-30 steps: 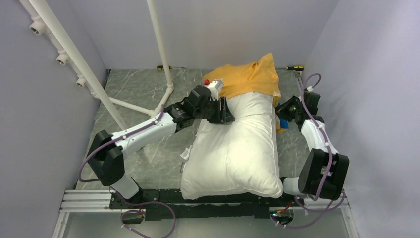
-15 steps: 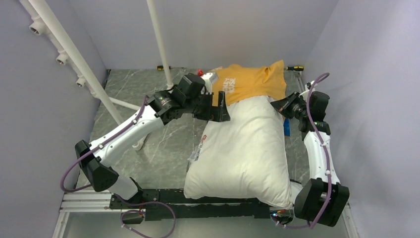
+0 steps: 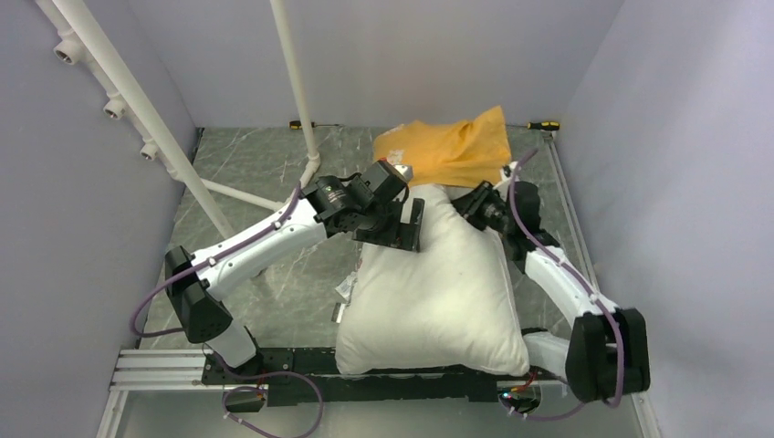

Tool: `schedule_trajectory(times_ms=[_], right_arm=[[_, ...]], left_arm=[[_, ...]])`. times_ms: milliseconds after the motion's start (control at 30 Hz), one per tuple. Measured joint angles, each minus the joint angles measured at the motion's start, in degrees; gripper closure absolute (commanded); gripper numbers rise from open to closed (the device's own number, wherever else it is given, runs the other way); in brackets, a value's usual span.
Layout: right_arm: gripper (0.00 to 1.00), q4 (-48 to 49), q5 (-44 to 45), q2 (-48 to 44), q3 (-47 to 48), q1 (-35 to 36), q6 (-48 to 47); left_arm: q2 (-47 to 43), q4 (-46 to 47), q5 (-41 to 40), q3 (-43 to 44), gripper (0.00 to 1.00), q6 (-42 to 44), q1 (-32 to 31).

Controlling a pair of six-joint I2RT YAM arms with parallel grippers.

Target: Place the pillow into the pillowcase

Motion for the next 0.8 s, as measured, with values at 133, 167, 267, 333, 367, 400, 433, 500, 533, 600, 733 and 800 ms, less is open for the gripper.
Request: schedule_trajectory(times_ms=[133,167,267,333,367,400,433,500,533,600,733,800], right_arm=[[0.64,8.1,1.7,8.7,4.6,7.2,4.9],[0.62,9.0,1.4,11.0,6.5,8.0,5.6],[0.54,9.4,-0.3,19.0,14.8,10.3,6.9],[0.51,8.1,-1.1,21.9,19.3,11.4,6.8],[0.51,7.6,-1.2,22.4,20.8,11.9,6.6],[0.51,7.1,-1.2,22.5,21.6,12.2,6.4],[0.51,6.9,-1.2,22.5,22.0,12.4,6.2],[0.5,6.5,-1.2,22.4,22.2,12.6,6.0],[0.5,6.3,-1.2,22.4,22.1,12.5,6.0],[0.5,6.2,-0.8,22.2,21.8,12.3,6.0],[0.44,5.3,0.2,21.4,21.2,12.0,5.7],[0.38,3.8,0.8,21.1,21.4,11.8,4.7]], left_arm=[[-1.7,-2.2,-3.3,0.0,0.01,0.5,0.5],[-2.2,-2.3,-3.8,0.0,0.01,0.6,0.5],[-4.3,-1.9,-4.8,-0.4,0.01,0.5,0.5],[-6.0,-0.2,-4.9,-1.4,0.01,0.5,0.5],[-6.8,1.1,-4.5,-2.2,0.01,0.5,0.5],[-7.6,3.3,-3.5,-3.4,0.01,0.4,0.5],[-8.3,5.5,-2.4,-4.8,0.01,0.2,0.5],[-8.5,9.5,-0.1,-6.8,0.01,-0.5,0.5],[-8.0,11.4,1.0,-7.5,0.02,-0.8,0.5],[-6.4,14.6,2.6,-8.3,0.27,-1.7,0.5],[-3.3,20.0,4.3,-10.6,1.0,-3.2,0.8],[-2.3,21.4,4.7,-11.1,1.0,-3.7,1.4]])
